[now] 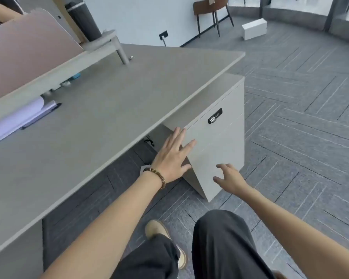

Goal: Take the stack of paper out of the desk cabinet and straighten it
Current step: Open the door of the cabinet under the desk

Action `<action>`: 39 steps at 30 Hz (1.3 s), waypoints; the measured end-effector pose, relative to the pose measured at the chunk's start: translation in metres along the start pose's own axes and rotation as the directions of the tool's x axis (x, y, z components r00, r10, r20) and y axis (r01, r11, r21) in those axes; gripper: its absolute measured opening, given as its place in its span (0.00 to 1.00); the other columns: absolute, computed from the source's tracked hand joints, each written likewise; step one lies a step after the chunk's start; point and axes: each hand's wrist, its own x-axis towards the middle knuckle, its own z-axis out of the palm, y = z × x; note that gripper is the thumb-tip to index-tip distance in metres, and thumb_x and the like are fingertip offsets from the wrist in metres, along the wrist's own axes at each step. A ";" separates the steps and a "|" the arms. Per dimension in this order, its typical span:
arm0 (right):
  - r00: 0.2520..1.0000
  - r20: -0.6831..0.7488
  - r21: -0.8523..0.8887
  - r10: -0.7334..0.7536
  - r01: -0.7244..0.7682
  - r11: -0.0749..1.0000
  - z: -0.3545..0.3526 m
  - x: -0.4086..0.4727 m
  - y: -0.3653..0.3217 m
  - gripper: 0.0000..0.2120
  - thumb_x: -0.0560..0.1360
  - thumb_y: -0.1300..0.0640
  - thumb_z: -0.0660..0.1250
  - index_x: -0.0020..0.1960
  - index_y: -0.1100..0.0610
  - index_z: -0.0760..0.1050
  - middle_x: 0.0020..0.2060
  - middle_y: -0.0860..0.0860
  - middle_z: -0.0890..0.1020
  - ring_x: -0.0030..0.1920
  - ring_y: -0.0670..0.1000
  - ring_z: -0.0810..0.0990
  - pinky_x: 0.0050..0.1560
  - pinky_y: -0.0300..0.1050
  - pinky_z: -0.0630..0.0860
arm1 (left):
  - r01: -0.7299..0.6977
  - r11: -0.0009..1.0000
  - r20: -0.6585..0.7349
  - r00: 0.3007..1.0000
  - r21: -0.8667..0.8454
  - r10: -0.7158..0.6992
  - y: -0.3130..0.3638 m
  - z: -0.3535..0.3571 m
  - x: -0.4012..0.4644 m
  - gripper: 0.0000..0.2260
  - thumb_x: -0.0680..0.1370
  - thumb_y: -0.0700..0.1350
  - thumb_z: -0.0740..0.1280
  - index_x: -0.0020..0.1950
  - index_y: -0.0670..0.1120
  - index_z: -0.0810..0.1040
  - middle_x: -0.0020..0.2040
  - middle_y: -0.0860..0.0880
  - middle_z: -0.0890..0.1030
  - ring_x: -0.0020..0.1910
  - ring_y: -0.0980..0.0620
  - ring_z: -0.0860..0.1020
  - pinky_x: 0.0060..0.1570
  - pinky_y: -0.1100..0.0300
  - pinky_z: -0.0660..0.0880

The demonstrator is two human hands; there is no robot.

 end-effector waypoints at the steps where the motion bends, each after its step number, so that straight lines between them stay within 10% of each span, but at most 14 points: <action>1: 1.000 0.006 0.015 0.022 -0.022 1.000 0.005 0.004 0.002 0.29 0.78 0.51 0.66 0.76 0.59 0.64 0.71 0.61 0.70 0.67 0.61 0.73 0.65 0.51 0.70 | -0.007 0.999 0.000 1.000 0.038 0.007 -0.003 0.004 0.005 0.35 0.75 0.53 0.70 0.79 0.51 0.58 0.81 0.39 0.46 0.80 0.40 0.43 0.74 0.48 0.42; 11: 0.998 -0.045 0.247 0.041 -0.028 0.969 0.043 0.038 -0.004 0.44 0.74 0.45 0.70 0.81 0.55 0.49 0.76 0.59 0.62 0.73 0.62 0.67 0.68 0.55 0.68 | -0.081 0.958 0.019 0.997 0.275 0.079 -0.027 0.014 0.062 0.46 0.69 0.57 0.75 0.80 0.57 0.52 0.80 0.34 0.43 0.79 0.35 0.43 0.77 0.41 0.45; 23: 0.967 -0.217 0.485 0.131 -0.010 0.875 0.085 0.068 -0.028 0.51 0.71 0.45 0.74 0.81 0.53 0.44 0.77 0.57 0.57 0.76 0.59 0.63 0.70 0.54 0.67 | -0.012 0.943 -0.108 0.993 0.333 0.051 -0.030 0.033 0.072 0.43 0.64 0.53 0.80 0.76 0.52 0.66 0.79 0.39 0.57 0.77 0.36 0.58 0.73 0.42 0.62; 39: 0.894 -0.424 0.382 0.147 0.029 0.924 0.091 0.092 -0.035 0.59 0.62 0.35 0.72 0.80 0.59 0.45 0.79 0.61 0.53 0.78 0.61 0.54 0.77 0.61 0.55 | -0.018 0.935 -0.167 0.983 0.354 0.082 -0.032 0.037 0.074 0.43 0.63 0.54 0.80 0.75 0.51 0.68 0.78 0.38 0.60 0.77 0.36 0.59 0.73 0.42 0.64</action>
